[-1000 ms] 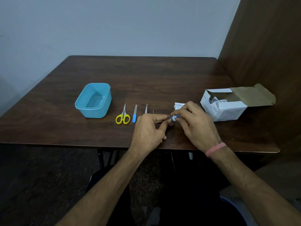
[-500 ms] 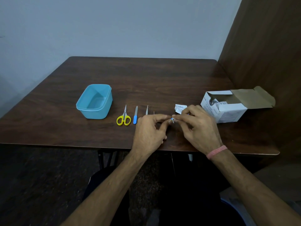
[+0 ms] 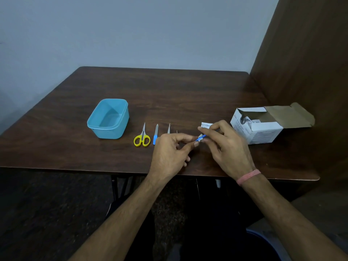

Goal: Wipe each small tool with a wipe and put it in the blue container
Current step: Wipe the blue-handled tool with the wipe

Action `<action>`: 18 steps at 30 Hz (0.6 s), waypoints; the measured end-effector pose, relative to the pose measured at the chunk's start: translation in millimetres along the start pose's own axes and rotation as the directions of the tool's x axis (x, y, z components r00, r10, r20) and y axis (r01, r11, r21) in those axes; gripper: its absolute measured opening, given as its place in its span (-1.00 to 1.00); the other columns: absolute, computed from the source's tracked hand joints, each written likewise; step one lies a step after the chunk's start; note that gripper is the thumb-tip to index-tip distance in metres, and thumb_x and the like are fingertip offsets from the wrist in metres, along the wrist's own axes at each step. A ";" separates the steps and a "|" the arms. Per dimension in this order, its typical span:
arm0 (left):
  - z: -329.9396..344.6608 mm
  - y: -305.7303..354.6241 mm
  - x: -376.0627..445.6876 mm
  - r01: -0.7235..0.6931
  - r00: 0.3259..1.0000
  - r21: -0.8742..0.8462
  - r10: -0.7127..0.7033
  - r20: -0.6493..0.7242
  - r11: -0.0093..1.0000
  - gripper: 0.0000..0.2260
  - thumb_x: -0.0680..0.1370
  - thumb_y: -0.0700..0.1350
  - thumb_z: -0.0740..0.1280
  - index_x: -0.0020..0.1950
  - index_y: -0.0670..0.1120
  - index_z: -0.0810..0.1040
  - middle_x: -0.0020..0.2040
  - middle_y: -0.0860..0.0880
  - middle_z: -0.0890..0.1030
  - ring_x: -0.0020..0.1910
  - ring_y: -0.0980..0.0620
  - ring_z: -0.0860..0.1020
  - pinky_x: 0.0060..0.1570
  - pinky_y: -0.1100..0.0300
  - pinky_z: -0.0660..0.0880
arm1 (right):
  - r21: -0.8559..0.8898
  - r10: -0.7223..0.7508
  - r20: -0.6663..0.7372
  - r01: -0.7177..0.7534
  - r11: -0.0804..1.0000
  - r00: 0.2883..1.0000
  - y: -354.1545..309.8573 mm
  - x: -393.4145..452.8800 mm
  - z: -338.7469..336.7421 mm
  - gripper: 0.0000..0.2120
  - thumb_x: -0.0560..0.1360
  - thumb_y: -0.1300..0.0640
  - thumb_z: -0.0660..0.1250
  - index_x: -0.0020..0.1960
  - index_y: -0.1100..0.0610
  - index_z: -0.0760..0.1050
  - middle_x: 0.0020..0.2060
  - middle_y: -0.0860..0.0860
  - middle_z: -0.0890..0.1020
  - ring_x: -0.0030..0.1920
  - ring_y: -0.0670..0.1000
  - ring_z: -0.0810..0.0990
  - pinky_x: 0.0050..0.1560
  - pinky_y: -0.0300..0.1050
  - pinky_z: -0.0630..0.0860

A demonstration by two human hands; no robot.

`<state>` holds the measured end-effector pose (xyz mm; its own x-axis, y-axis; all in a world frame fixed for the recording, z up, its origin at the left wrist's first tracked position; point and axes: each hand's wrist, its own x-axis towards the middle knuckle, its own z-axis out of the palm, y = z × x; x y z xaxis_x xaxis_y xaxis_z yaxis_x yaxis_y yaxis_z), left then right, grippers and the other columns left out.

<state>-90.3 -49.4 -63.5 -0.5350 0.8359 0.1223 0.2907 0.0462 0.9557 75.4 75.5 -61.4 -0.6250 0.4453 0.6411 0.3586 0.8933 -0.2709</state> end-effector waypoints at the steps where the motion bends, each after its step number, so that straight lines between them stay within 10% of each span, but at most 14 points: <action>1: 0.3 -0.2 0.2 0.000 1.000 0.001 0.000 0.000 1.000 -0.90 0.65 -0.11 0.56 0.14 0.03 0.84 -0.15 0.05 0.81 -0.43 0.11 0.62 -0.44 0.16 0.58 | -0.001 0.012 0.002 -0.012 1.000 1.000 0.5 0.5 0.3 -0.66 0.66 0.16 0.49 0.42 0.06 0.67 0.11 0.01 0.58 -0.07 0.00 0.61 -0.20 0.03 0.65; 9: -0.7 -1.3 -1.7 -0.018 1.000 -0.015 0.018 -0.006 1.000 -0.90 0.64 -0.14 0.57 0.12 0.01 0.85 -0.16 0.10 0.81 -0.44 0.12 0.62 -0.45 0.18 0.59 | 0.002 0.099 0.121 -0.100 0.995 0.988 -1.5 3.4 0.9 -0.55 0.66 -0.03 0.41 0.53 0.01 0.57 0.12 -0.07 0.47 -0.16 -0.17 0.36 -0.24 0.13 0.66; 18: 0.9 -4.3 -1.3 -0.019 1.000 0.026 0.019 -0.013 0.999 -0.92 0.65 -0.09 0.56 0.12 0.03 0.85 -0.20 0.05 0.80 -0.45 0.11 0.62 -0.44 0.13 0.61 | 0.073 0.024 0.064 -0.028 0.997 0.998 -2.0 0.1 -2.0 -0.83 0.63 0.13 0.51 0.20 -0.01 0.76 -0.03 -0.11 0.54 -0.21 -0.17 0.45 -0.28 -0.13 0.55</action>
<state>-90.1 -50.1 -68.1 -0.5393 0.8297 0.1441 0.3213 0.0446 0.9459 76.1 73.7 -59.4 -0.6592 0.4692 0.5876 0.3245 0.8824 -0.3406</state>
